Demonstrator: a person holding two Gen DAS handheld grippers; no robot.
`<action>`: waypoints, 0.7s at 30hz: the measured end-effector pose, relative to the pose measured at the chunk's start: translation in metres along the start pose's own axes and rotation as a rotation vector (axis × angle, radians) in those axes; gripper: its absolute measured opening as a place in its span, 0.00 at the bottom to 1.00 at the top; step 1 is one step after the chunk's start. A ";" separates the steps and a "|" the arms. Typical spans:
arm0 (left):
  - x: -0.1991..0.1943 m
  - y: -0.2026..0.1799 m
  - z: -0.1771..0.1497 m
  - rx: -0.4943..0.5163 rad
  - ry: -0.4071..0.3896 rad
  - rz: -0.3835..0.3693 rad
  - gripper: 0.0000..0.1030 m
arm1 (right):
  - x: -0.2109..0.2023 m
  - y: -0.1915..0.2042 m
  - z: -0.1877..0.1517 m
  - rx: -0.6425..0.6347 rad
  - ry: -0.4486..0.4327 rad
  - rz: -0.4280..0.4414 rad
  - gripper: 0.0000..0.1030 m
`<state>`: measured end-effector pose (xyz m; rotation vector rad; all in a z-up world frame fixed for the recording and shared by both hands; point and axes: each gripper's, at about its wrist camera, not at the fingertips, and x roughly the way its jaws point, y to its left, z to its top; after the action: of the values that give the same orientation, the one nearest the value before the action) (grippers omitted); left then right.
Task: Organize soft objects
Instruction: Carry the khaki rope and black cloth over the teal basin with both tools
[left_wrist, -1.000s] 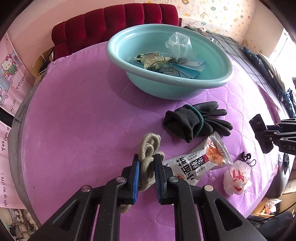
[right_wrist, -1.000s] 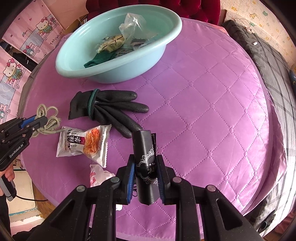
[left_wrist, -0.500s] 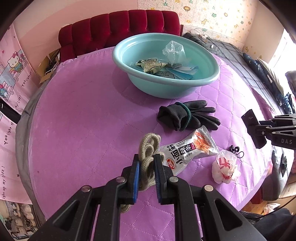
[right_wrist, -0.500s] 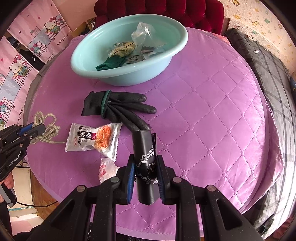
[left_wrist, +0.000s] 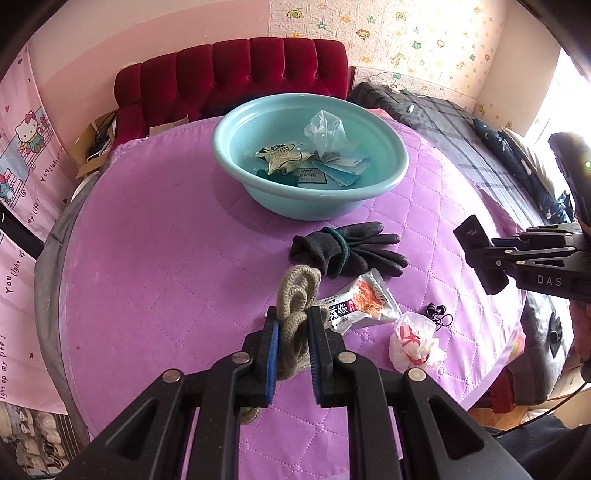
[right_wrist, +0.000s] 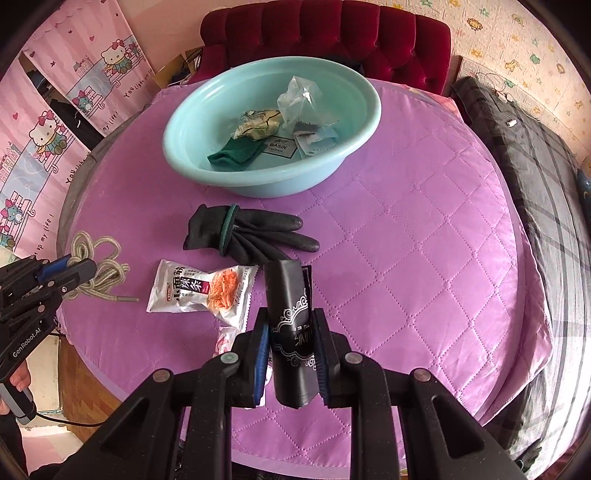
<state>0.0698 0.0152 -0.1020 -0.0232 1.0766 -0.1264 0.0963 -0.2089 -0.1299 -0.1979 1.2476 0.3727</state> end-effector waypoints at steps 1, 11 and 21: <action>-0.002 -0.002 0.002 0.002 -0.001 -0.001 0.15 | -0.002 0.000 0.002 -0.002 -0.003 0.000 0.22; -0.020 -0.017 0.030 0.046 -0.045 -0.032 0.15 | -0.024 0.005 0.025 -0.014 -0.056 0.008 0.22; -0.024 -0.017 0.071 0.068 -0.085 -0.056 0.15 | -0.046 0.011 0.066 -0.031 -0.116 0.013 0.22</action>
<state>0.1197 -0.0018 -0.0457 0.0020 0.9869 -0.2107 0.1380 -0.1834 -0.0655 -0.1918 1.1301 0.4091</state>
